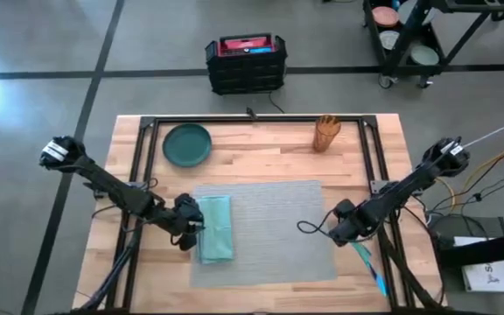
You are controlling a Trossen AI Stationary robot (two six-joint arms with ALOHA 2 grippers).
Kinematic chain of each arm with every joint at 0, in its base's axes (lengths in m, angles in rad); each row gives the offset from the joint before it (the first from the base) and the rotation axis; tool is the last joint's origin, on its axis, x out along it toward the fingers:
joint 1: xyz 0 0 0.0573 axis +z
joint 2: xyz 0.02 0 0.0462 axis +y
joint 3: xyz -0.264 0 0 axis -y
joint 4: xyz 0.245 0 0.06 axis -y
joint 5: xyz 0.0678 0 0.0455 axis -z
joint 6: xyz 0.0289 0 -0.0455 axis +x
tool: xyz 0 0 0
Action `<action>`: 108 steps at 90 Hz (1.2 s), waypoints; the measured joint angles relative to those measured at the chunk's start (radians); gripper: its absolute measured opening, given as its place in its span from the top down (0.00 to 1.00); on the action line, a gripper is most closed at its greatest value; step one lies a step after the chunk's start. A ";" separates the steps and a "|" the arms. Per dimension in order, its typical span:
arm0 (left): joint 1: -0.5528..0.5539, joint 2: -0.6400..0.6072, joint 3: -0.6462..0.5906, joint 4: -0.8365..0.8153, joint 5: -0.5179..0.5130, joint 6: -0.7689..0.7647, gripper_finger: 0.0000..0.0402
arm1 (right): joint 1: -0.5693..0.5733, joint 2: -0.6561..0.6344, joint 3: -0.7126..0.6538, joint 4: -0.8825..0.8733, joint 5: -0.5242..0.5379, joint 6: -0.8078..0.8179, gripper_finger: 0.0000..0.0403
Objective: Set table place
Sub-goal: Put the blue fork on the light blue table napkin
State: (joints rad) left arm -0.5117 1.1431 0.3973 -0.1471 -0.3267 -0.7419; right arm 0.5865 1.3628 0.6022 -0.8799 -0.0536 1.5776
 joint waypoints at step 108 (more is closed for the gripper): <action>0.000 0.000 0.000 0.042 0.001 0.026 0.71 | 0.000 -0.085 0.123 -0.157 0.106 -0.112 1.00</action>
State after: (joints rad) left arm -0.5121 1.1431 0.3973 -0.1047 -0.3259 -0.7158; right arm 0.5861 1.2781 0.7250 -1.0370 0.0521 1.4658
